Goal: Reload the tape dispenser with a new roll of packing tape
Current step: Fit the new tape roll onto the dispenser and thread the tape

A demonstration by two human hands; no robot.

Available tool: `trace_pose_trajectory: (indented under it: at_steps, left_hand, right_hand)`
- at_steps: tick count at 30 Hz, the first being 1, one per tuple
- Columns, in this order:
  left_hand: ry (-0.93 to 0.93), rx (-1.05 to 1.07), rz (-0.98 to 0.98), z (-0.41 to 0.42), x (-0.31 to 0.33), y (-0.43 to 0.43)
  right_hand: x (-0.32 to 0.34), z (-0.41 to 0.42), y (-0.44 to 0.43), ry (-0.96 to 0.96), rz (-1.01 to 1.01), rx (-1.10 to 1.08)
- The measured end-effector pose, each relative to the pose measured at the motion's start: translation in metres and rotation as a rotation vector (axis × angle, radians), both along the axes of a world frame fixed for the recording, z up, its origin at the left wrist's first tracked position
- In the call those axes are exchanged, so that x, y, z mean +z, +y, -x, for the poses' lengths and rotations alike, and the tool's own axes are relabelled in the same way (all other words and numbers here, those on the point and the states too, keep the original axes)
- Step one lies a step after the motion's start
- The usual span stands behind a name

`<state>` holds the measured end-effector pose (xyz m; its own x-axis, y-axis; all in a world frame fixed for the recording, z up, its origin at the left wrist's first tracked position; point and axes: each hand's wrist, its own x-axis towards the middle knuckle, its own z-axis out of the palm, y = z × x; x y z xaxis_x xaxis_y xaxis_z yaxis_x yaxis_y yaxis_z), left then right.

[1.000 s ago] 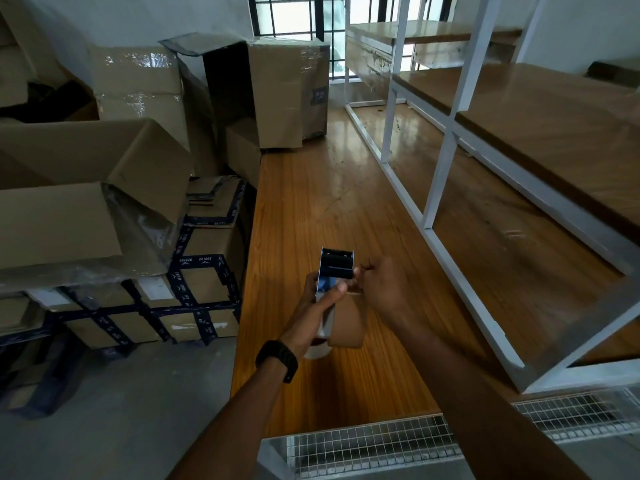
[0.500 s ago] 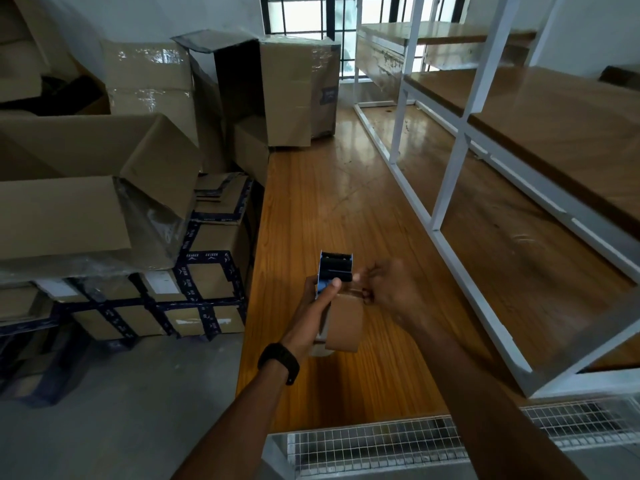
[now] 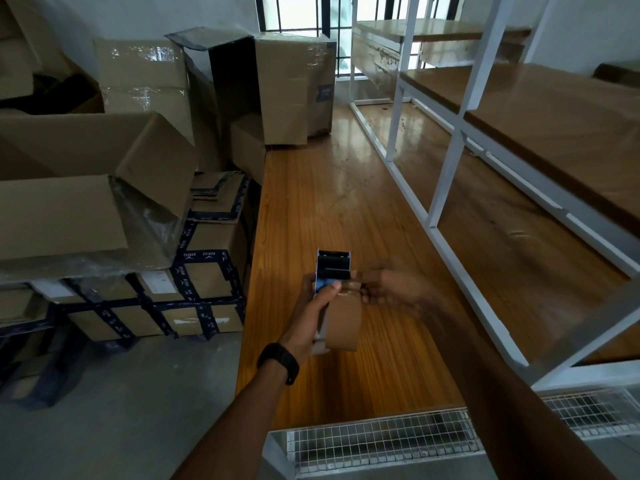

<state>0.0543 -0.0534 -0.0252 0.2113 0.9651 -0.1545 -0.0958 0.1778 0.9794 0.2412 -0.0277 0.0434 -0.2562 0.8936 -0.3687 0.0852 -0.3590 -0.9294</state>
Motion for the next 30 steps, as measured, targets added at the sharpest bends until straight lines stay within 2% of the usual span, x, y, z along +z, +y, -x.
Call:
trace_pose_trajectory:
  at_steps: [3,8,12,15,19,24,30]
  left_hand:
    - [-0.006,-0.009,-0.007,0.001,0.002,0.0]
    - [-0.001,-0.017,-0.016,-0.002,0.001,0.0]
    - [-0.009,-0.01,-0.007,-0.002,0.0,-0.001]
    - [-0.05,-0.032,0.003,-0.001,-0.003,0.0]
    - [-0.051,-0.075,0.028,0.002,-0.008,0.004]
    - [-0.059,-0.094,0.023,0.005,-0.008,0.008]
    - [0.023,-0.147,0.059,0.008,-0.008,0.016]
  right_hand:
    - [-0.001,-0.001,0.0,0.024,0.005,0.004]
    - [0.0,0.01,-0.001,-0.306,-0.223,0.001]
    - [-0.002,0.009,-0.003,-0.258,-0.323,0.039]
    - [-0.002,0.002,-0.002,-0.191,-0.291,0.082]
    - [0.0,-0.002,0.001,-0.213,-0.315,0.157]
    - [0.001,-0.003,0.004,-0.215,-0.321,0.149]
    - [-0.003,0.004,0.005,-0.26,-0.371,0.086]
